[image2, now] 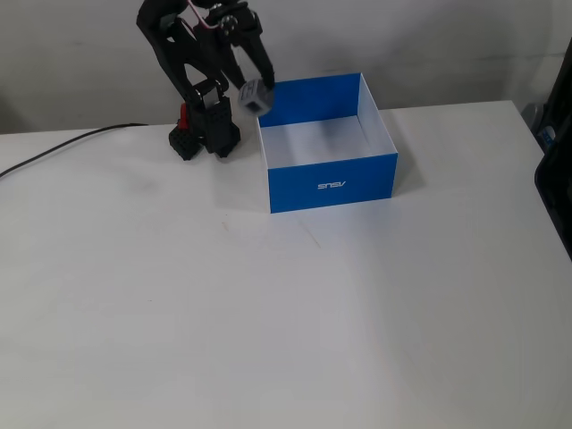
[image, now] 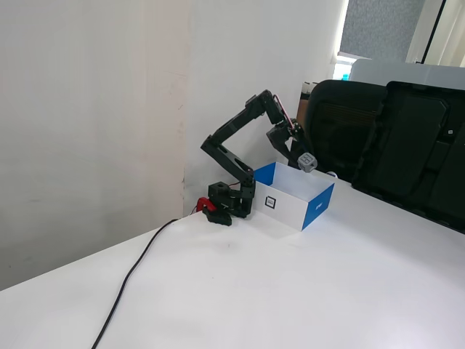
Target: Grasp the gray block and put it in the box.
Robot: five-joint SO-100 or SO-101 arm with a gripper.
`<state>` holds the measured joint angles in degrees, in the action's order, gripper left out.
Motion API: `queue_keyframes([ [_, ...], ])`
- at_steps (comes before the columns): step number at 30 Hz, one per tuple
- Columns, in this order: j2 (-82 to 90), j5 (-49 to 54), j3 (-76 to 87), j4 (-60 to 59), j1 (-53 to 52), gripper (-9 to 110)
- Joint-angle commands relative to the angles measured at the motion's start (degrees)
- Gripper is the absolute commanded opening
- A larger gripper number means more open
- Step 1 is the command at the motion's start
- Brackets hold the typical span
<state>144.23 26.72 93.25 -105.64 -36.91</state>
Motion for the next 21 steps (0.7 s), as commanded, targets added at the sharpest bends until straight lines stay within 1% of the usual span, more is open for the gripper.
queue_keyframes([
  [1,-3.9,-2.7,-7.0,-0.3,-2.6,0],
  [5,-6.9,-5.5,-8.8,1.6,-5.4,0],
  [13,-9.3,-11.3,-7.6,5.8,-14.4,0],
  [21,-7.3,-15.6,-2.2,14.3,-21.1,0],
])
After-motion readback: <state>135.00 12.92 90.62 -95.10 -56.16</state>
